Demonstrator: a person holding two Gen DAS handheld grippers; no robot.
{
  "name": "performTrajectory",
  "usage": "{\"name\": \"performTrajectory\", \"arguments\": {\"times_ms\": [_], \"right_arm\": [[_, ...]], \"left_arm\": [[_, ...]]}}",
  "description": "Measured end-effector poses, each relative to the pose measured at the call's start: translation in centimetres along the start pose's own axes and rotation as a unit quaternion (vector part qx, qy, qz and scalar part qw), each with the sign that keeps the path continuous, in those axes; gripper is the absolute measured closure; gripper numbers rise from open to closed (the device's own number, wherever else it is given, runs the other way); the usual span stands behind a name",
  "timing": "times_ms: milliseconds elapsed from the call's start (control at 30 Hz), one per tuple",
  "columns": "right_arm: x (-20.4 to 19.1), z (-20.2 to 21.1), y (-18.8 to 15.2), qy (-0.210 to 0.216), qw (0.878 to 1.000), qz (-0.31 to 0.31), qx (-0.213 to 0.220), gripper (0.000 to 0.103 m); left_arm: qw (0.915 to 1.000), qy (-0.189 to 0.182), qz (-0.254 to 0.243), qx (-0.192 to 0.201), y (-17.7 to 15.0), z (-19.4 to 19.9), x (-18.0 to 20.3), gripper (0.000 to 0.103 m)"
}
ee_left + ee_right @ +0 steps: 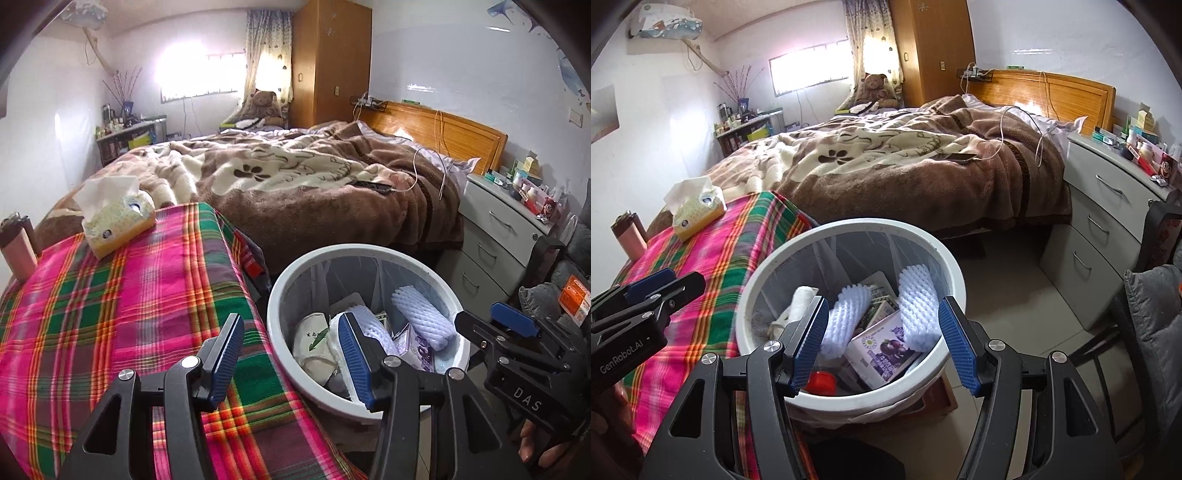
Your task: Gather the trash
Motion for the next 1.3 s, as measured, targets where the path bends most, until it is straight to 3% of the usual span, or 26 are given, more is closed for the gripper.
{"name": "performTrajectory", "arguments": {"times_ms": [167, 367, 500, 867, 1300], "right_arm": [[-1.0, 1.0, -0.7, 0.021, 1.0, 0.003, 0.012, 0.04], [-1.7, 2.9, -1.3, 0.037, 0.999, 0.004, 0.031, 0.04], [-2.0, 4.1, -1.7, 0.044, 0.998, 0.004, 0.044, 0.04], [-2.3, 6.8, -2.8, 0.062, 0.995, -0.001, 0.072, 0.04], [-1.9, 7.3, -3.4, 0.063, 0.994, -0.007, 0.083, 0.04]], "left_arm": [[0.9998, 0.006, 0.007, 0.016, -0.7, 2.4, -0.3, 0.05], [0.9983, 0.044, 0.003, 0.039, -1.6, 5.3, -0.5, 0.05], [0.9972, 0.047, 0.006, 0.058, -2.3, 7.0, -0.2, 0.037], [0.9951, 0.059, -0.007, 0.078, -3.8, 10.3, 1.1, 0.036], [0.9947, 0.059, 0.001, 0.084, -4.3, 11.3, 1.2, 0.036]]}}
Point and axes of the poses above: each gripper's, at about its wrist camera, not at the fingertips, and z roughly against the way its jaws point, x to its right, y to its top, the point moved 5 cm from there along -z, roughly the way its jaws point, and after that the axes turned 12 degrees about -z, right-handed, at the moved point
